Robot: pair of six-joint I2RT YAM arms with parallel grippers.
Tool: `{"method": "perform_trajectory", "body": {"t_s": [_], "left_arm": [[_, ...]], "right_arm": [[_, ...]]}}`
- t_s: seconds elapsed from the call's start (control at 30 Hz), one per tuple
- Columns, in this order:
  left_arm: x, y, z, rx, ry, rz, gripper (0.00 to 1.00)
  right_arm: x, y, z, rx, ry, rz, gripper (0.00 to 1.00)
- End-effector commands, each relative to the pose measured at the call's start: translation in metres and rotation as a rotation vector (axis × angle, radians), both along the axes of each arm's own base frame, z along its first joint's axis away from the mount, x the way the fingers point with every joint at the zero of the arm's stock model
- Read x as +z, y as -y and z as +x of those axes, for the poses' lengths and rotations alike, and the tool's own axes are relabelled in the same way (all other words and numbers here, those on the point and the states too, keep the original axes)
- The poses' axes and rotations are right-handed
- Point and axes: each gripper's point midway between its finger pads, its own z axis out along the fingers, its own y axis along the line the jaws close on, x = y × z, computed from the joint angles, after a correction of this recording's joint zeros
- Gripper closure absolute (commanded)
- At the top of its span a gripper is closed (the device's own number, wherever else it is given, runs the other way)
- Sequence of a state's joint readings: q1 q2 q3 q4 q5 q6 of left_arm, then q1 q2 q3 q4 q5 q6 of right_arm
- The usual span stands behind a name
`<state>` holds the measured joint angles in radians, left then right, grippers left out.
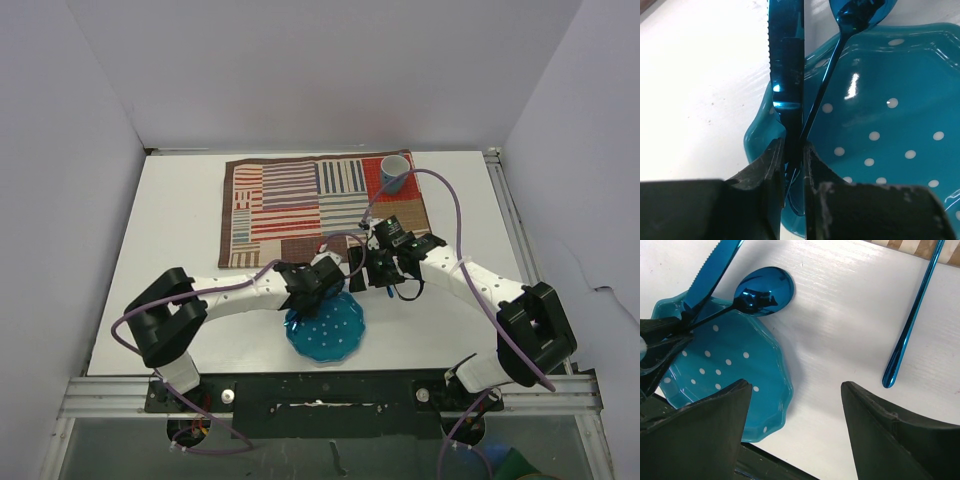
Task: Set the dinner table for one person
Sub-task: Pick up the utensils from the center of the board.
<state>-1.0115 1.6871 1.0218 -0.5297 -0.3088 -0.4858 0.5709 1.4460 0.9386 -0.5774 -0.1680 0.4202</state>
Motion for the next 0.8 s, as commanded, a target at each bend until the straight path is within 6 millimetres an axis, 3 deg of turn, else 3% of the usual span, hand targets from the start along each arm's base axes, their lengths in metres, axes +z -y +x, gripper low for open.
{"method": "perform_trajectory", "body": {"t_s": [0.0,0.13,0.27,0.5,0.77], "left_arm": [[0.052,0.006,0.022,0.065,0.116,-0.033,1.0],[0.087,0.006,0.038,0.079,0.21,-0.053,1.0],[0.103,0.005,0.054,0.111,0.25,-0.068,1.0],[0.108,-0.012,0.092,0.22,0.27,-0.121,1.0],[0.095,-0.044,0.153,0.352,0.272,-0.226,1.0]], "right_arm": [[0.01,-0.008,0.005,0.025,0.046,0.033,0.27],[0.011,-0.007,0.004,0.024,0.047,0.035,0.27],[0.01,-0.005,0.002,0.021,0.044,0.031,0.27],[0.011,-0.001,-0.004,0.015,0.044,0.028,0.27],[0.01,0.002,-0.011,0.018,0.042,0.033,0.27]]}}
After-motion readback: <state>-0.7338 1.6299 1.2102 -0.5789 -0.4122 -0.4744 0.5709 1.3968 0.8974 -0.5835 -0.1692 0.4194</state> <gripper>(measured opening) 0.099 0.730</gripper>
